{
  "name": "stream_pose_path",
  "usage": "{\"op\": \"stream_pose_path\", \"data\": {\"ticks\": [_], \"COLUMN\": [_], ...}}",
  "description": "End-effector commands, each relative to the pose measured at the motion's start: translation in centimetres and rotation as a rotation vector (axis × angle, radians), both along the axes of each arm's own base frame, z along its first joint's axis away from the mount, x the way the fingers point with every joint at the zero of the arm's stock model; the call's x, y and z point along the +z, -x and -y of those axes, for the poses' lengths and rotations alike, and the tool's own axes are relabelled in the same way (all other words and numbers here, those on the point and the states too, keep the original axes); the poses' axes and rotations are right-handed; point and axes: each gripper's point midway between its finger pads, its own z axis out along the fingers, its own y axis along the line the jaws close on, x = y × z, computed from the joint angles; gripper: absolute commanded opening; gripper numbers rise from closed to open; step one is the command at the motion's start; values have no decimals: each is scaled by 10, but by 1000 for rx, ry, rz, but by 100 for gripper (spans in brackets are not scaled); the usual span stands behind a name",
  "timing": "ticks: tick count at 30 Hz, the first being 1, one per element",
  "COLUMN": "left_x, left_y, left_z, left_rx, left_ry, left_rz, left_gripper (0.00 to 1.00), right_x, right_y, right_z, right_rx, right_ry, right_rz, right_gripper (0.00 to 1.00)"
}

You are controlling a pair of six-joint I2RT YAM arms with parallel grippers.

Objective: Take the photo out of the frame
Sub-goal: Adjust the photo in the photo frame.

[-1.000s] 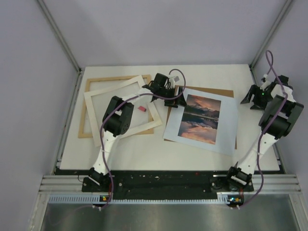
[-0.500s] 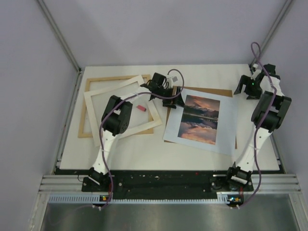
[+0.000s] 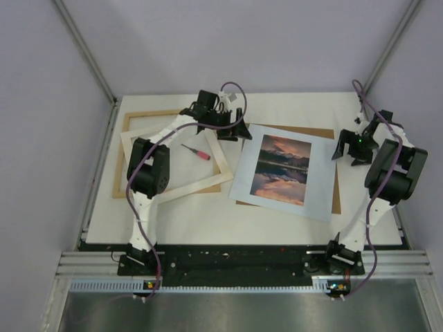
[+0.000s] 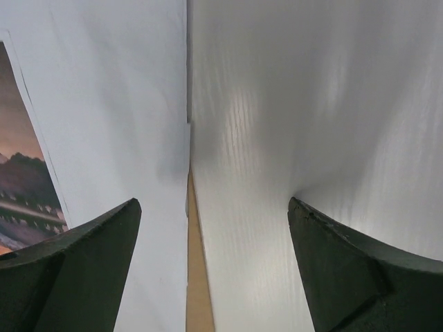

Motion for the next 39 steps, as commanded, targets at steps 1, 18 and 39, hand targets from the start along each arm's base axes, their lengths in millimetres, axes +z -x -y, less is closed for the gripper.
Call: {"op": "stream_pose_path", "data": {"ticks": [1, 18, 39], "left_x": [31, -55, -94], "left_y": [14, -20, 62], "left_z": [-9, -17, -23], "left_rx": [-30, -3, -242], "left_ry": [-50, -300, -302], "left_rz": [115, 121, -212], "left_gripper": [98, 98, 98], "right_x": [-20, -19, -23], "right_y": [43, 29, 38], "right_z": [-18, -30, -60], "right_rx": [46, 13, 83], "right_ry": [-34, -129, -192], "right_rz": [-108, -69, -97], "right_gripper": [87, 86, 86]}}
